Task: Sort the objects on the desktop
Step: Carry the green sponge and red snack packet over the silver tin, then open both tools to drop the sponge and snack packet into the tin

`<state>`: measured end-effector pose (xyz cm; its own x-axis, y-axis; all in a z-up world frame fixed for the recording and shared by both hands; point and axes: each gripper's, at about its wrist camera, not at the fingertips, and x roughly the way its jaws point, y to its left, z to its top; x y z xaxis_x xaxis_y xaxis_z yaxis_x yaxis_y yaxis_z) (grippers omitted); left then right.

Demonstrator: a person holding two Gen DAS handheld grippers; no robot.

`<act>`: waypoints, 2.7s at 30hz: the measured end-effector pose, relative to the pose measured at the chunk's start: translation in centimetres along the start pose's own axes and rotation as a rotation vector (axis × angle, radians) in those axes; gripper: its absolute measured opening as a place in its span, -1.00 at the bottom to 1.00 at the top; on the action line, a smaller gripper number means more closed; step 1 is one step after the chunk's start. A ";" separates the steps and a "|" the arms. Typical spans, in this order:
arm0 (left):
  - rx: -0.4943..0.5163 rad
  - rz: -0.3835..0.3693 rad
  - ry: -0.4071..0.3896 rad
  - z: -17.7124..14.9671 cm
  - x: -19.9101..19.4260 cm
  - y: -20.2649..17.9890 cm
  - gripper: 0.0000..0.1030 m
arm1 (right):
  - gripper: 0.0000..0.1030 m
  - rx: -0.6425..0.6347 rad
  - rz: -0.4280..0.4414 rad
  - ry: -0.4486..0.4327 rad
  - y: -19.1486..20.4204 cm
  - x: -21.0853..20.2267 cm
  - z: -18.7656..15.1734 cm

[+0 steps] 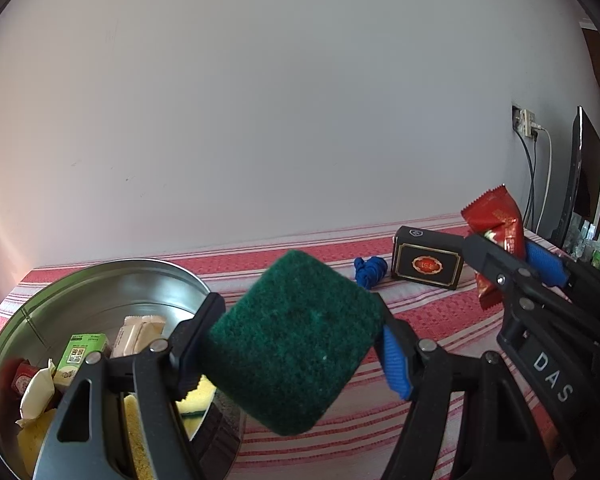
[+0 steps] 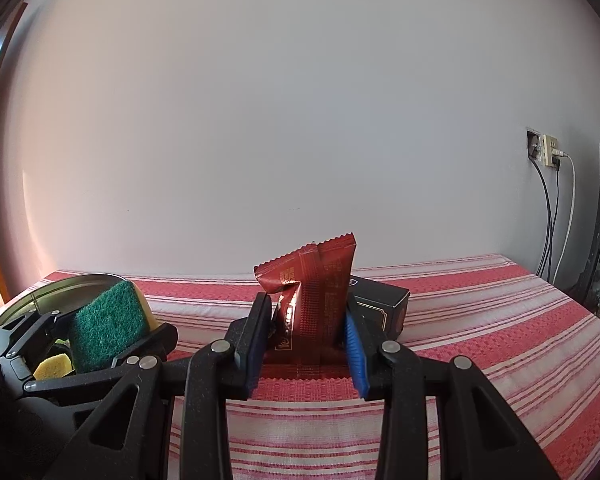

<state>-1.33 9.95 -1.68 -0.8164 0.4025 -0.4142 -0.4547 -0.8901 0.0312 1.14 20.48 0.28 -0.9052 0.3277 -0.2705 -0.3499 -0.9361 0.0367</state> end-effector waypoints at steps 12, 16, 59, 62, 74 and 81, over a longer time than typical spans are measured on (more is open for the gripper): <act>-0.049 0.008 -0.048 1.5 -2.0 3.5 0.39 | -0.25 -0.020 0.014 -0.077 0.5 -1.4 0.1; -0.085 0.019 -0.049 1.8 -2.6 5.3 0.40 | -0.26 -0.060 0.015 -0.094 1.5 -1.7 -0.1; -0.318 0.499 0.104 -0.1 -2.2 22.6 0.39 | -0.25 -0.083 0.365 0.003 20.5 2.2 3.3; -0.324 0.493 0.135 -0.4 -1.9 23.1 0.39 | -0.25 -0.082 0.365 0.034 21.1 3.1 3.2; -0.268 0.514 0.171 -0.5 -1.5 22.4 0.41 | -0.25 -0.125 0.342 0.146 22.7 5.5 3.0; -0.319 0.501 0.166 -0.1 -1.6 22.9 1.00 | 0.30 -0.099 0.372 0.164 22.1 5.3 2.2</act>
<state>-10.42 -11.09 -0.40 -0.8252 -0.0968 -0.5565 0.1196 -0.9928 -0.0045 -11.95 1.87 1.78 -0.9125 -0.0526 -0.4056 0.0260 -0.9972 0.0708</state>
